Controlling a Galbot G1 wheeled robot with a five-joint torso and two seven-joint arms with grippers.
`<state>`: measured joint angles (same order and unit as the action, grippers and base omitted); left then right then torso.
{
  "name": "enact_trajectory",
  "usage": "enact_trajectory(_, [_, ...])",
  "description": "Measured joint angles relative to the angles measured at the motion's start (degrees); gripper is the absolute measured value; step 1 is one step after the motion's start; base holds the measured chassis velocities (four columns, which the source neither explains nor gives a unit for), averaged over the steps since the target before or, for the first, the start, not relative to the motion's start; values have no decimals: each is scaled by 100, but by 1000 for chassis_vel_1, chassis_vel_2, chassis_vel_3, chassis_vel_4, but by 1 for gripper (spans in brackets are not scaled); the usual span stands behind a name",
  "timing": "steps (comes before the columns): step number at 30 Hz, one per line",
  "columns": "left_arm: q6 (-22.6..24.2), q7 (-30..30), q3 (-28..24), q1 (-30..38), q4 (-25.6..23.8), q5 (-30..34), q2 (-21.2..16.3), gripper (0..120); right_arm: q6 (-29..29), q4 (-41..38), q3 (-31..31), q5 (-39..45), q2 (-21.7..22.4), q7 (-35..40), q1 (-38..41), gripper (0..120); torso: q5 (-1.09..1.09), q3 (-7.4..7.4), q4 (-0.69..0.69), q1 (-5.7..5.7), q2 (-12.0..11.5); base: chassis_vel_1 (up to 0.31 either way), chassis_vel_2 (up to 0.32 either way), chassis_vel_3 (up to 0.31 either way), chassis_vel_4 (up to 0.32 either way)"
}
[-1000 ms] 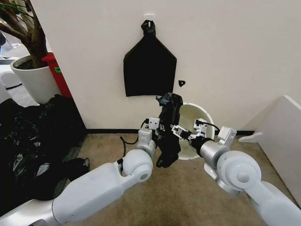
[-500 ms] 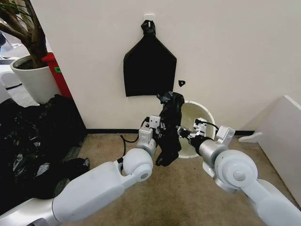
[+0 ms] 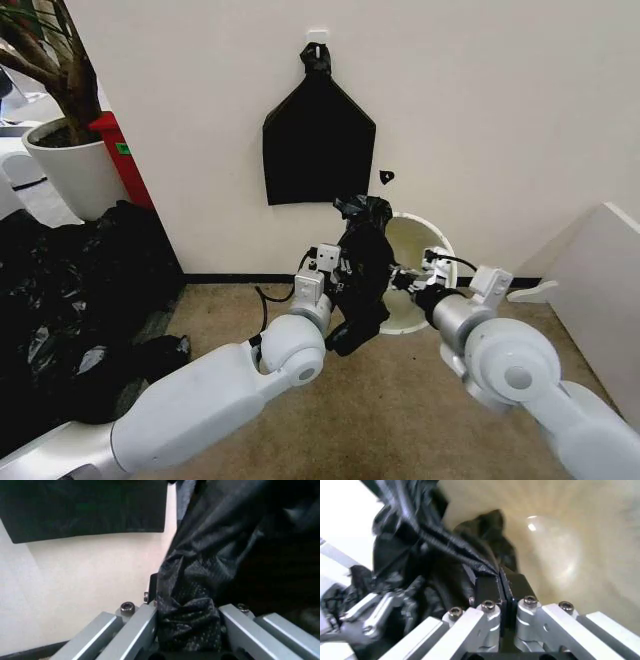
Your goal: Place the garbage bag over the trash bin.
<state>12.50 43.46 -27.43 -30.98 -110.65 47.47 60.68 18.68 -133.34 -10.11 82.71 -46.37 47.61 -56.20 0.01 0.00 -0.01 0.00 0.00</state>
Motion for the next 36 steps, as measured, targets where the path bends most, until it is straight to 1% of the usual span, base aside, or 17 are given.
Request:
enact_trajectory(3, [0,4,18,-8,4,-5,-2,1,3,-40,-61,-22,60,55,-51,0,-1,0,0,0,0,0,0,0,0])
enact_trajectory(7, [0,52,144,-80,26,-28,-23,1,-2,-292,-235,-110,271,294,-242,0,0,0,0,0,1,0,0,0,0])
enact_trajectory(12, [12,97,293,-205,4,-49,-125,1,-5,-396,-329,-119,360,541,-293,0,-1,0,0,0,1,0,0,0,0])
enact_trajectory(16, [16,91,438,-321,-93,-55,-246,1,54,-296,-443,-172,419,631,-317,0,-1,0,2,0,1,0,0,0,0])
enact_trajectory(20, [10,-10,590,-433,-268,45,-351,1,327,3,-510,-247,475,673,-312,0,0,0,0,0,1,0,0,0,0])
enact_trajectory(26, [-21,-207,812,-625,-480,132,-490,1,437,461,-492,-359,521,569,-157,0,0,0,0,0,1,0,0,0,0])
enact_trajectory(31, [-23,-371,1058,-831,-582,133,-605,1,424,549,-495,-327,614,489,-70,0,-3,0,1,0,1,0,0,0,0])
enact_trajectory(32, [-23,-408,1109,-877,-611,133,-630,1,420,580,-495,-326,630,430,-61,0,-2,0,1,0,1,0,0,0,0])
enact_trajectory(34, [-19,-503,1211,-967,-682,177,-694,1,413,712,-506,-337,678,74,-55,0,-1,0,1,0,1,0,0,0,0])
enact_trajectory(35, [-19,-565,1283,-1021,-729,234,-733,1,405,832,-514,-396,711,-249,-65,0,-1,0,1,0,1,0,0,0,0])
enact_trajectory(36, [-19,-565,1283,-1021,-729,234,-733,1,405,832,-514,-396,711,-249,-65,0,-1,0,1,0,1,0,0,0,0])
